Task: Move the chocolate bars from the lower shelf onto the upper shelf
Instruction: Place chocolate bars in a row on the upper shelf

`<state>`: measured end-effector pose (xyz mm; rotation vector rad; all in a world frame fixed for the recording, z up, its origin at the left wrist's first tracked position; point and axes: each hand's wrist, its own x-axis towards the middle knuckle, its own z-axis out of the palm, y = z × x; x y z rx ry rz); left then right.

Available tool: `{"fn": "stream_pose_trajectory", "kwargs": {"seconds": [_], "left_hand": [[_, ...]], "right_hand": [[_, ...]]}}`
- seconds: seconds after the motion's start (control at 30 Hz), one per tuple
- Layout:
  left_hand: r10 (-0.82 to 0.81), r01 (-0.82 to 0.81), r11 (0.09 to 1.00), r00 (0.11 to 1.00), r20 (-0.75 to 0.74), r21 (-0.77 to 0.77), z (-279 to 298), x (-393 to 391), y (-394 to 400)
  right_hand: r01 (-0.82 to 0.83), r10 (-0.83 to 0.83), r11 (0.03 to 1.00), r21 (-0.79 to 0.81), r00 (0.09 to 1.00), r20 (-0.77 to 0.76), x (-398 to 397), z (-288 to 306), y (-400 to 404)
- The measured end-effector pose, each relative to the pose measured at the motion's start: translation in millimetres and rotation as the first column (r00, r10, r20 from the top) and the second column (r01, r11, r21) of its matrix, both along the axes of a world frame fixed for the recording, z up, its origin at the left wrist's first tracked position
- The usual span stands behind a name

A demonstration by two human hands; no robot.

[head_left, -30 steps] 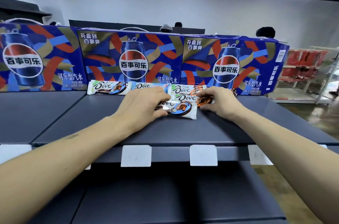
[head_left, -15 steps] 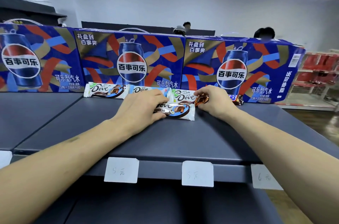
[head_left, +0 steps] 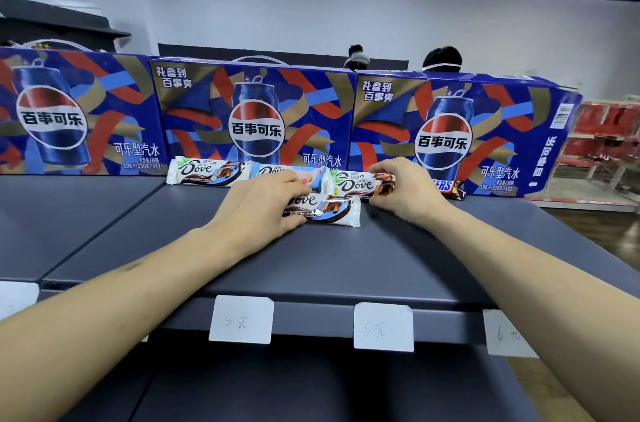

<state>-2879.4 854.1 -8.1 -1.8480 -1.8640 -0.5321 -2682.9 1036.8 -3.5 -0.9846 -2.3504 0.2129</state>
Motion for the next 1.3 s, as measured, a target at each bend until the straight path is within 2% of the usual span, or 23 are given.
{"fn": "stream_pose_trajectory", "kwargs": {"seconds": [0.17, 0.53, 0.87, 1.1, 1.3], "left_hand": [[0.024, -0.024, 1.000, 1.000, 0.010, -0.015, 0, -17, -10], [0.093, -0.084, 0.994, 0.988, 0.123, -0.076, -1, -76, -32], [0.224, -0.204, 0.969, 0.963, 0.147, -0.141, 4, -147, -48], [0.239, -0.206, 0.963, 0.952, 0.193, -0.176, 7, -161, -24], [0.281, -0.253, 0.953, 0.944, 0.174, -0.169, 5, -167, -16]], "right_hand": [[0.121, -0.124, 0.985, 0.120, 0.992, 0.021, -15, 6, -15], [-0.113, 0.112, 0.993, 0.035, 0.993, 0.026, -82, 4, -65], [-0.158, 0.157, 0.987, 0.003, 0.979, 0.128, -132, 0, -99], [-0.171, 0.167, 0.985, 0.017, 0.978, 0.128, -148, 2, -115], [-0.161, 0.162, 0.987, -0.015, 0.978, 0.133, -152, 2, -125]]}}
